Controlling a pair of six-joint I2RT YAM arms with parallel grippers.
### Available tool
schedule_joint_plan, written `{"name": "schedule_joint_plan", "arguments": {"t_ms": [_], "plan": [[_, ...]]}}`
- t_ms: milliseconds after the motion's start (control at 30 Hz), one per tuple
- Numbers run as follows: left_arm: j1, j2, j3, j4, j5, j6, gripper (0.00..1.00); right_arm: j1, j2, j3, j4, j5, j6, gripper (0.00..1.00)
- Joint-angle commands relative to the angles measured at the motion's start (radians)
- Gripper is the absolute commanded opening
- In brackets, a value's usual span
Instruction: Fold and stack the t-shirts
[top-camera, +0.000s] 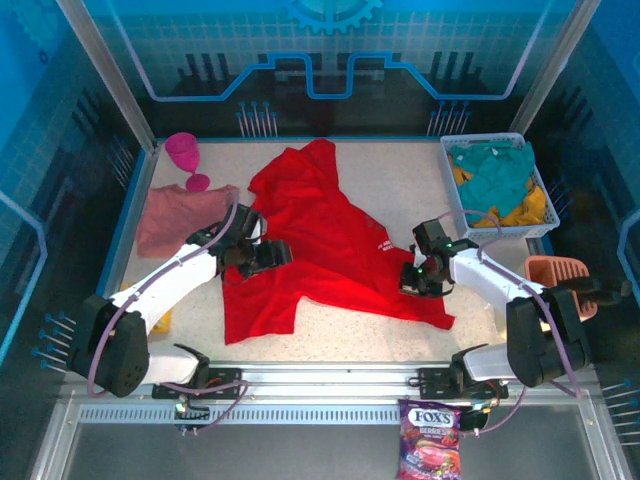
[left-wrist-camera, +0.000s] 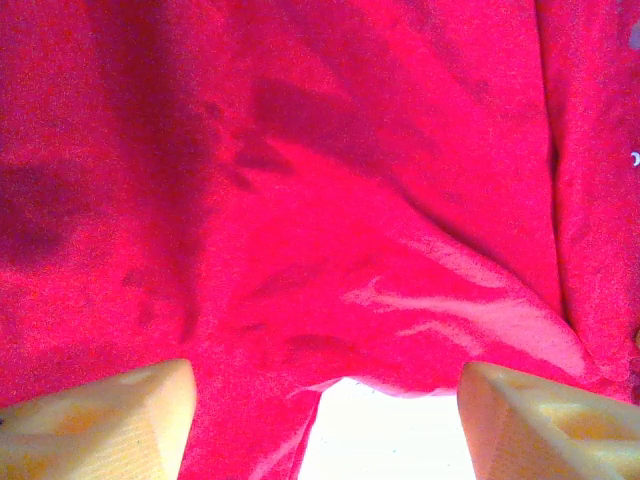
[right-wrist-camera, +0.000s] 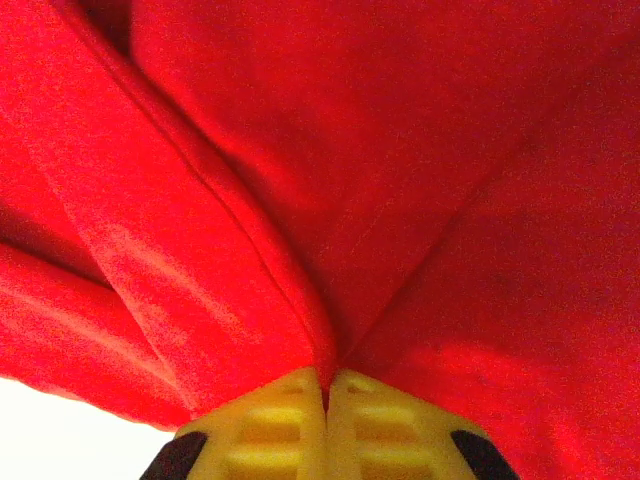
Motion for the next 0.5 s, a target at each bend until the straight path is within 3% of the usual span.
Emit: {"name": "schedule_joint_plan", "arguments": {"t_ms": [0,200,467], "plan": [[0.005,-0.034,-0.024,-0.019,-0.006,0.011,0.7,0.005,0.006,0.092,-0.074,0.106,-0.021,0.0],[0.009,-0.055,-0.047,-0.038,-0.012,0.01,0.7,0.005,0.083,0.376,-0.117,0.386,-0.093,0.0],[0.026,-0.101,-0.071,-0.077,-0.047,-0.003,0.7,-0.046,0.403,0.765,-0.068,0.581,-0.231,0.0]]}}
